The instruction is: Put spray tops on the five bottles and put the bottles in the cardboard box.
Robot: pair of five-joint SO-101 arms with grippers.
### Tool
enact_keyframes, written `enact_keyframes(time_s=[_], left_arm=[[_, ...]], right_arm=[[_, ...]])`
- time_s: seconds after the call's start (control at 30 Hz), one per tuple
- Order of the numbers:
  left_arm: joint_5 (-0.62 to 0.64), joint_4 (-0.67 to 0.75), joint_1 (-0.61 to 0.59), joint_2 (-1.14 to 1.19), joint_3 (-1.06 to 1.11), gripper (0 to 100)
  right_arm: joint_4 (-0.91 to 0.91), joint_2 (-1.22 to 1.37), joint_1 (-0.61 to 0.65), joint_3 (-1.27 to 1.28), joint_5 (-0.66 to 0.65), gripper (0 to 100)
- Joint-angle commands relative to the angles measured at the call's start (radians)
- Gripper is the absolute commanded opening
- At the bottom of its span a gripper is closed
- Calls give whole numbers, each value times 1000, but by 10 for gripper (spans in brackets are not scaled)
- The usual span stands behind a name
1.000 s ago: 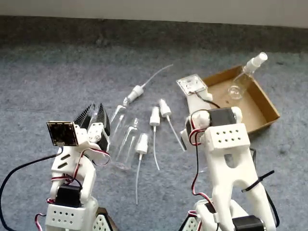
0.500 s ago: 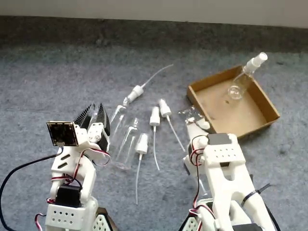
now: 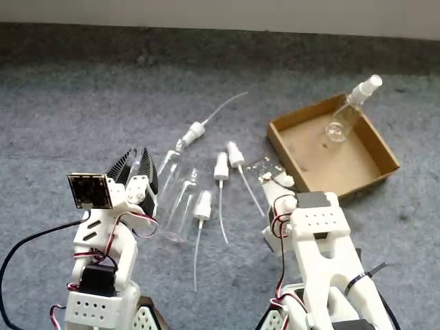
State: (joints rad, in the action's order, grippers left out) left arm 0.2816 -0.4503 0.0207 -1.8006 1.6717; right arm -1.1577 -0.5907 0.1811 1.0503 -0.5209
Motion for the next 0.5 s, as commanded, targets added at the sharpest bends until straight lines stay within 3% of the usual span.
enact_keyframes(time_s=[0.0,0.23,0.47], left_arm=[[-12,18,18,-19,10,53],[-12,18,18,-19,8,53],[-12,18,18,-19,8,53]], right_arm=[[22,-38,-7,-7,-14,266],[108,-25,82,-4,-8,266],[127,-24,85,5,-8,265]])
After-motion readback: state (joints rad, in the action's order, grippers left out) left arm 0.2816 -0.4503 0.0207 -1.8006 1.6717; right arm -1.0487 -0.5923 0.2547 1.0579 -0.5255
